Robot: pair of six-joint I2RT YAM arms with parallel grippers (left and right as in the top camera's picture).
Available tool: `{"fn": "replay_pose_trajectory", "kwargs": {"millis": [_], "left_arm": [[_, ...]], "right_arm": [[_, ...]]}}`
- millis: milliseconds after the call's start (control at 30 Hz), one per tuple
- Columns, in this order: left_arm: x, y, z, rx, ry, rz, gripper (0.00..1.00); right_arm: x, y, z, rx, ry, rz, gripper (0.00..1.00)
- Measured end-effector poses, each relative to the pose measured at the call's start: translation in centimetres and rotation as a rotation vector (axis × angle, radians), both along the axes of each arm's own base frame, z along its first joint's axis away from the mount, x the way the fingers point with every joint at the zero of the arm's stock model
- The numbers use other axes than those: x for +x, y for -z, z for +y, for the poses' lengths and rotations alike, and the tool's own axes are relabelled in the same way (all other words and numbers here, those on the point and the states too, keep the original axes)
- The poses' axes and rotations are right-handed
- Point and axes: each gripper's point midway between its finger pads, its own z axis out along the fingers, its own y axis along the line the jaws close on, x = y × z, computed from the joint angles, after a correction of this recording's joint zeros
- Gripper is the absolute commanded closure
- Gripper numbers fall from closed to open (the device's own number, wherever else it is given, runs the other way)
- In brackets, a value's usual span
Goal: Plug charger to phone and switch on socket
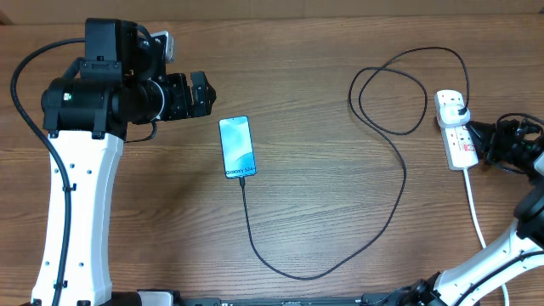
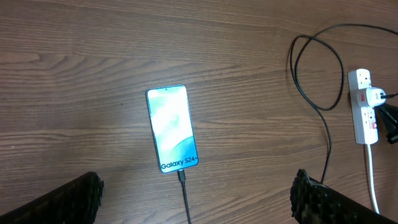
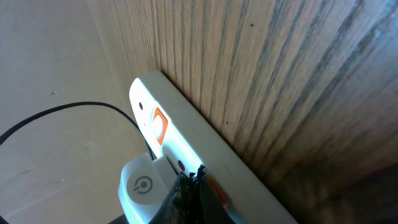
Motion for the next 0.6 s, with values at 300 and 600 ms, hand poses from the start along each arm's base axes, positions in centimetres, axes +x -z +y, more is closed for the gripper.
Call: {"fn": "replay_pose_trajectory", "kwargs": {"millis": [300,600], "left_arm": [[0.00,0.00,0.00,0.000,0.000,0.000,0.00],[0.00,0.00,0.00,0.000,0.000,0.000,0.00]], "right_arm": [[-0.23,0.03,0.27,0.011,-0.005,0.025,0.96],[-0.27,0.06,0.31,-0.021,-0.012,0.039,0.96]]}}
